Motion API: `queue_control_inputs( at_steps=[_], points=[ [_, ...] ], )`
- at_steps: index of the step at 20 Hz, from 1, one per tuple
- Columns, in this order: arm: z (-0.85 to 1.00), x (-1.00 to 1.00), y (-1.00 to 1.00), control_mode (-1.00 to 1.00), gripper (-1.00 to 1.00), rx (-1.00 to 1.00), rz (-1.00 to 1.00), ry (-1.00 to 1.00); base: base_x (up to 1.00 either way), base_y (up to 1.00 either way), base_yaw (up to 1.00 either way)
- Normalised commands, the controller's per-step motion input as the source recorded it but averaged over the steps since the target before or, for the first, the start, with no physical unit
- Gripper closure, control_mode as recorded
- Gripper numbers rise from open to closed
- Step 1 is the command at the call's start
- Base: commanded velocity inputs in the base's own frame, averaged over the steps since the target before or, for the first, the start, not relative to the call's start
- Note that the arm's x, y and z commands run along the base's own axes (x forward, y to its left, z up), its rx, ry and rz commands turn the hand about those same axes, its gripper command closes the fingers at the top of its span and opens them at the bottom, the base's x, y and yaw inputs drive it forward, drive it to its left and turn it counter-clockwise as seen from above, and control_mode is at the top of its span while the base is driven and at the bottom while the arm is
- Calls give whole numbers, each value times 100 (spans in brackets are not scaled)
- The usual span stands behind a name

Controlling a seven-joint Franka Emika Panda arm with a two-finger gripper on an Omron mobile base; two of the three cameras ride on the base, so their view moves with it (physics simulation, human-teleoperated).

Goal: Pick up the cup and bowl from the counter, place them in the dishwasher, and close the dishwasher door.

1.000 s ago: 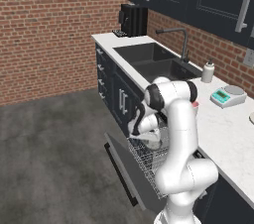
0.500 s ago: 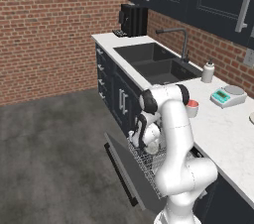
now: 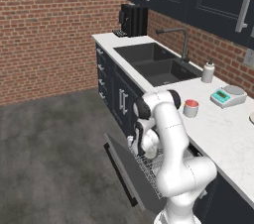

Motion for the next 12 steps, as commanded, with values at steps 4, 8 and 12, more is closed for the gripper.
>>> queue_control_inputs(
  at_steps=[4,8,12],
  points=[
    [-43,21,0,-100,100,0,0,0,0,0,0],
    [-38,36,0,-100,100,0,0,0,0,0,0],
    [-27,28,0,-100,100,0,0,3,0,0,0]
  ],
)
